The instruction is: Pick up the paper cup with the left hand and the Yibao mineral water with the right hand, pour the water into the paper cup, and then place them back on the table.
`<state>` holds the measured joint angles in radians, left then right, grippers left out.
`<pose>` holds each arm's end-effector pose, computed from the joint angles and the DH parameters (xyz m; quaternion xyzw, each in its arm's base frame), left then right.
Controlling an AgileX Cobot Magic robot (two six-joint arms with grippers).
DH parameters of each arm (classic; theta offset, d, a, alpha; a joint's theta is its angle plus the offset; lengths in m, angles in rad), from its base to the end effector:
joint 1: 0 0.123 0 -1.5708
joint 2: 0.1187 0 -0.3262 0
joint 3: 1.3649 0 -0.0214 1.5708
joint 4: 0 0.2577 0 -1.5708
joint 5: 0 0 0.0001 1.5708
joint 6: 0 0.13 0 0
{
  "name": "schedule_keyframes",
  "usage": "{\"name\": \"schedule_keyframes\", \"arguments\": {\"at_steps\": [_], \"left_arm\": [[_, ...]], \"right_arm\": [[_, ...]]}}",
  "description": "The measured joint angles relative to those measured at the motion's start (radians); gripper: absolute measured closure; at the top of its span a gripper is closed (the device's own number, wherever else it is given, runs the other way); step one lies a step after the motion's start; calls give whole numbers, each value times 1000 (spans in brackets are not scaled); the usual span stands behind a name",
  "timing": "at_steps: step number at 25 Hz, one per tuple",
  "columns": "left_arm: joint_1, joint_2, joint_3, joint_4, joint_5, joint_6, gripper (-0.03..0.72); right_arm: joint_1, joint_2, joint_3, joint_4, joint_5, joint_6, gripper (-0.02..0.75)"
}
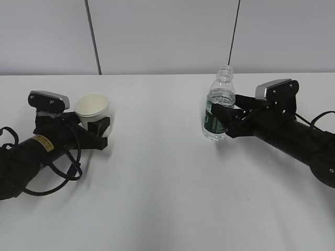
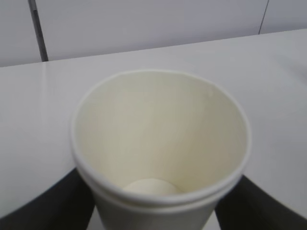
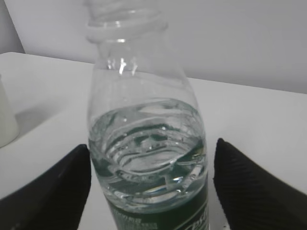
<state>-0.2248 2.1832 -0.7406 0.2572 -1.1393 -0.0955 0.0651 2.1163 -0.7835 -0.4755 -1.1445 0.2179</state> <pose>0.3998 -0.1222 0.0899 0.1645 0.7638 -0.1555 0.6045 0.4162 0.0814 0.1251 -0.1604 0.7354 0.1848 0.6319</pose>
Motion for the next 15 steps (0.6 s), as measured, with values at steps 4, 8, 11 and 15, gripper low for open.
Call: {"name": "schedule_keyframes", "arguments": {"at_steps": [4,8,11,15], "left_arm": [[0,0,0,0,0,0,237],[0,0,0,0,0,0,237],[0,0,0,0,0,0,237],[0,0,0,0,0,0,237]], "right_arm": [[0,0,-7,-9,0,-2,150],[0,0,-24,-13,22,-2,150],[0,0,-27,-17,31,-2,150],[0,18,-33,-18,32,-2,150]]}}
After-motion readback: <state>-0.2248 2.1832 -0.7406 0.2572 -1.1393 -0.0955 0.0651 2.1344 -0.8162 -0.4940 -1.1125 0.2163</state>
